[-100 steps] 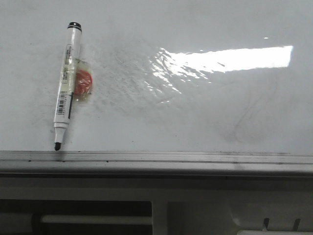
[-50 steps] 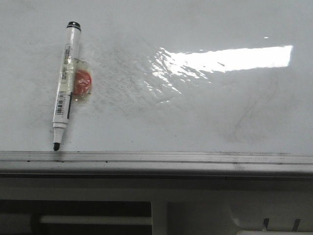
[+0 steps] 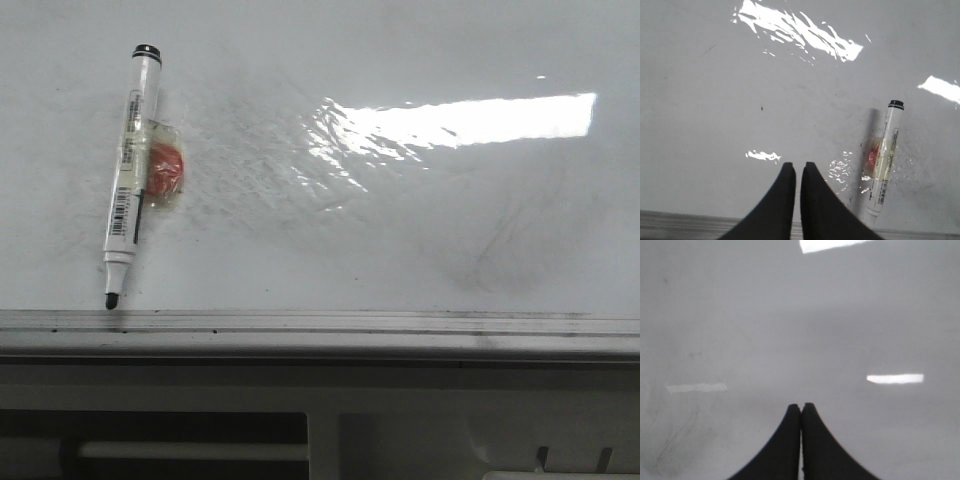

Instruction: Write number 8 on whiteboard

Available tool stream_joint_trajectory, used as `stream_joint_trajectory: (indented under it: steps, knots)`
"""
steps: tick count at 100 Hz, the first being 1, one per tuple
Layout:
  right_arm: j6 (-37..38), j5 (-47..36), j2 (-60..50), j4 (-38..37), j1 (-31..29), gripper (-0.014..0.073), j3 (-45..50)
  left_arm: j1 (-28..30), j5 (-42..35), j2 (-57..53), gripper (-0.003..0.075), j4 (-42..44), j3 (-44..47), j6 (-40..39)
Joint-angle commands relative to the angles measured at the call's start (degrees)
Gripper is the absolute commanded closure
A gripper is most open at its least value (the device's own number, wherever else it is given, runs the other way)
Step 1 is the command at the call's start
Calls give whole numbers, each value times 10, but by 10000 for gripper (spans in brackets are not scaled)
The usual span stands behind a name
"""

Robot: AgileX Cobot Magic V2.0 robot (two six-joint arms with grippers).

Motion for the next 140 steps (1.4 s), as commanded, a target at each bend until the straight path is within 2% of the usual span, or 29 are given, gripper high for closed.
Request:
stream_joint_trajectory:
  steps: [1, 6, 14, 23, 28, 43, 70, 97, 104, 111, 121, 127, 132, 140]
  knots:
    - [-22, -26, 23, 1, 6, 622, -45, -18, -6, 43, 619, 24, -44, 16]
    - [-22, -19, 32, 13, 14, 561, -55, -29, 7, 66, 533, 40, -56, 16]
    - [-33, -6, 47, 27, 33, 396, -62, -60, 11, 105, 393, 46, -65, 16]
    - [-37, 2, 62, 28, 59, 230, -62, -98, 13, 159, 352, 51, -79, 16]
    - [-39, 4, 68, 28, 72, 188, -62, -118, 13, 190, 352, 52, -90, 16]
    - [-39, -4, 84, 24, 101, 197, -62, -178, -18, 282, 352, 53, -123, 33]
    - [-39, -14, 106, 24, 104, 197, -62, -295, -134, 411, 353, 34, -169, 33]
    - [-39, -36, 107, 24, 104, 197, -62, -345, -193, 519, 354, 1, -191, 33]
    - [-39, -35, 107, 24, 104, 197, -62, -346, -202, 534, 377, 0, -191, 33]
    - [-39, -35, 107, 24, 104, 197, -62, -346, -203, 544, 447, 0, -191, 33]
    - [-39, -34, 107, 24, 104, 197, -62, -346, -201, 550, 611, 0, -191, 33]
    - [-43, -32, 107, 35, 106, 197, -65, -346, -193, 548, 743, 0, -192, 33]
    - [-77, -21, 108, 56, 115, 197, -73, -347, -173, 544, 741, 1, -197, 36]
    - [-180, -3, 115, 129, 133, 197, -91, -357, -134, 536, 741, 3, -215, 77]
